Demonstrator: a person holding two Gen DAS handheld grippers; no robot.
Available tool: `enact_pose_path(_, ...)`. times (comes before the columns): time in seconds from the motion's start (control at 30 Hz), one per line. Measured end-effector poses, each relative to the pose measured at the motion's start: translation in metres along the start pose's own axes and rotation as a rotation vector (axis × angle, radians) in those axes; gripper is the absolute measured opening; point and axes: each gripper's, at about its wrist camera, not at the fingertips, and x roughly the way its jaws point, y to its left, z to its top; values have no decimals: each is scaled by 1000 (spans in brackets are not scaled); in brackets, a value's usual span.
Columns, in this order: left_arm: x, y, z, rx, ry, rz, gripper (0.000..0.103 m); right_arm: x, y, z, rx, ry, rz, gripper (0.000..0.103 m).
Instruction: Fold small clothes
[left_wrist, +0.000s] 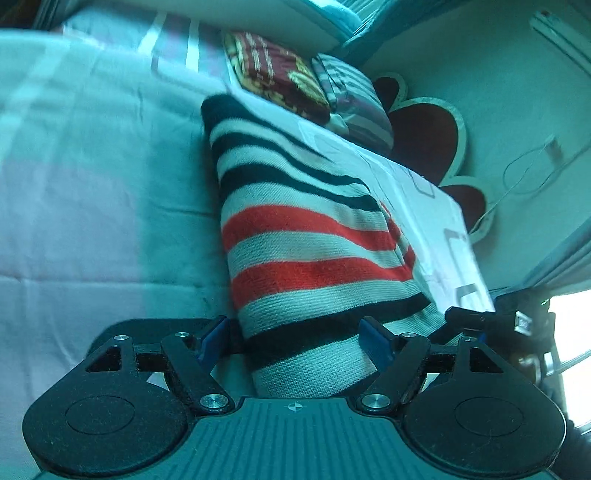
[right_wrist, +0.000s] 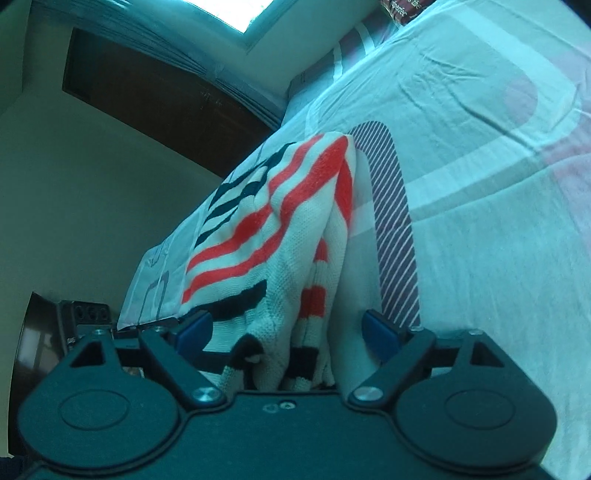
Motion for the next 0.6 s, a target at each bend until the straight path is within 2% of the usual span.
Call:
enact_pose_path(0.13,12,10,5,-43,4,-70,76,10,1,8,-4,28,26,87)
enact_pose_path(0.23,22,11,12,-65,-4,-86,76,29,9,16,-31,42,41,83)
enact_pose_path(0.37,31,7,18,-68,-9,-83,76,51,32,17,-114,40,1,82)
enact_pose_path(0.4,31,8,18,-65,-1,-87,76,49,32,17,-126,47,-2,80)
enact_pose_path(0.43,29,9,17,-58,3,-89,73,45,29,17,-118,52,-3,69)
enact_pose_path(0.5,25,11,13,-35,19,-95,71,30,17,16,-78,56,14,59)
enact_pose_path(0.6,25,14,9,-36,12,-108,71,25,-1,15,-19,48,36,52)
